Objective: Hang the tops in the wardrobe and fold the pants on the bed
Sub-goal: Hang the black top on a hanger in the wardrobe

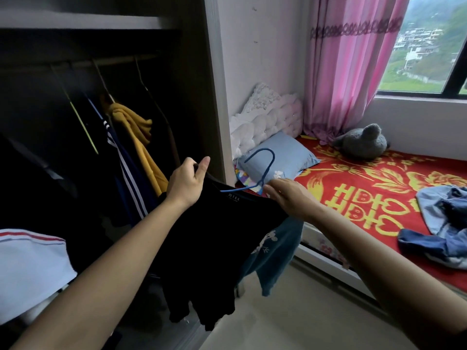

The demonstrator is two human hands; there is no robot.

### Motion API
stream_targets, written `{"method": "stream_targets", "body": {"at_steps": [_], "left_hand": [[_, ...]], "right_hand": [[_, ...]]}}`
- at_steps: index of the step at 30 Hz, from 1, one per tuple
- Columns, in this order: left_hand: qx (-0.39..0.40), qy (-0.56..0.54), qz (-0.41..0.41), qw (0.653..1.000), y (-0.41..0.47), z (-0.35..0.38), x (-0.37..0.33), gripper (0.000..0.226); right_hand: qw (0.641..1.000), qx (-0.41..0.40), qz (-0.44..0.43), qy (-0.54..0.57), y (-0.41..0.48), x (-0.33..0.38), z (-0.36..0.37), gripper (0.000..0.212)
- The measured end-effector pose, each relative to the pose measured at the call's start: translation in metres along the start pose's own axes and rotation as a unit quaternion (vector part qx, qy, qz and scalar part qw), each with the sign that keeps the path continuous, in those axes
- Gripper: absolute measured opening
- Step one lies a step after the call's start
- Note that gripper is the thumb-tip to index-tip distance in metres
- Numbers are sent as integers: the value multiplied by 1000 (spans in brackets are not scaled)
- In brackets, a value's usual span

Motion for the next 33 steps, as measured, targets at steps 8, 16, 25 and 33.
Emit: {"method": "stream_targets", "body": {"at_steps": [8, 16, 25, 33], "left_hand": [[71, 18, -22, 997, 0, -34, 22, 60], [150, -102, -100, 978, 6, -41, 78, 83], [330, -132, -117, 927, 20, -33, 124, 42], [195, -182, -83, 960, 33, -35, 130, 21]], "right_hand": [[994, -73, -59, 50, 62, 43, -6, 21], [1000, -5, 0, -10, 88, 42, -7, 37], [999, -3, 38, -24, 100, 35, -20, 40], [998, 30, 19, -58, 82, 19, -5, 32]]}}
Point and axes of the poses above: each hand's wrist, its own y-axis towards the middle knuckle, its own z-axis out of the palm, x = y × z, the point moved 4 cm from there along y, towards the middle knuckle, and after that the axes turned 14 degrees about -z, right-handed, at the moved point
